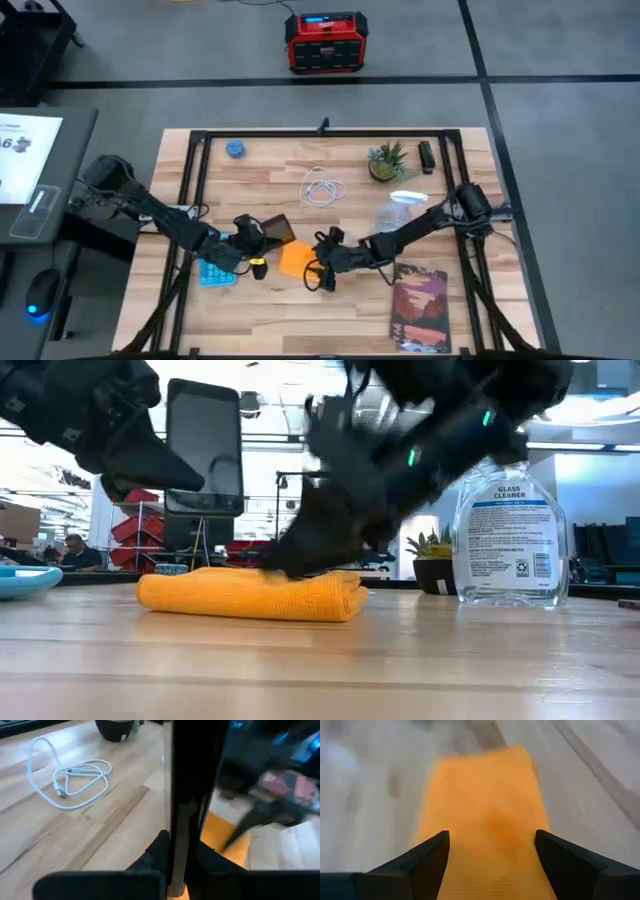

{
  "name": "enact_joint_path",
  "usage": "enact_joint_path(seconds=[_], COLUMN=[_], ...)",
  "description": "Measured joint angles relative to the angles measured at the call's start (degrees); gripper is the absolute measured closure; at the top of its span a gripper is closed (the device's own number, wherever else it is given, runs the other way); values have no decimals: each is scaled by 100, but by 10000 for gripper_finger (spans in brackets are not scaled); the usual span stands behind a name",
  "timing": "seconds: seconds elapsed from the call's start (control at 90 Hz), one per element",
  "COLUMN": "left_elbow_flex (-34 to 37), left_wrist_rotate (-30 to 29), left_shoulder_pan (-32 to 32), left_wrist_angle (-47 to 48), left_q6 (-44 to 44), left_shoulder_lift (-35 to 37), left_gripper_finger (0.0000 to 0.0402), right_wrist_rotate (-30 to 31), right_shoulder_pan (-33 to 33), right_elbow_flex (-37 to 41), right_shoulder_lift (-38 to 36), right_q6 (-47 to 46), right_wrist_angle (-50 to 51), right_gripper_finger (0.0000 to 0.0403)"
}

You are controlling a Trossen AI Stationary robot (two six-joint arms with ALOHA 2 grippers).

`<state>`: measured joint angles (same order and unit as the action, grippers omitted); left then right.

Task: Apply microfiber cloth
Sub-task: Wipe the black cellphone using microfiber cloth

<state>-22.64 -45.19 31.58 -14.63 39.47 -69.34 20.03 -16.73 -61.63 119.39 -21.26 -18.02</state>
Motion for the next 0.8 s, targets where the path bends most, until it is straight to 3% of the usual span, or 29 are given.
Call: enact_joint_path(seconds=[0.133, 0.233, 0.5, 0.8], left_elbow_flex=[143, 143, 150, 143], left_wrist_rotate=[-32, -47, -53, -18], left_shoulder_pan=[-1, -1, -7, -27], left_wrist_angle=[8, -65, -568, -597], left_q6=[388, 426, 185, 420], left_shoulder_lift=[-29, -119, -116, -114], left_gripper_finger=[385, 386, 387, 388], right_wrist_rotate=[96, 100, 239, 1762], right_shoulder_pan=[36, 39, 4, -569], right_elbow_flex=[-34, -28, -27, 22], right_shoulder_lift=[303, 308, 304, -1035], right_q6=[-432, -663, -850, -634], right_wrist_angle=[-238, -194, -116, 1467], right_gripper_finger=[130, 166, 377, 386])
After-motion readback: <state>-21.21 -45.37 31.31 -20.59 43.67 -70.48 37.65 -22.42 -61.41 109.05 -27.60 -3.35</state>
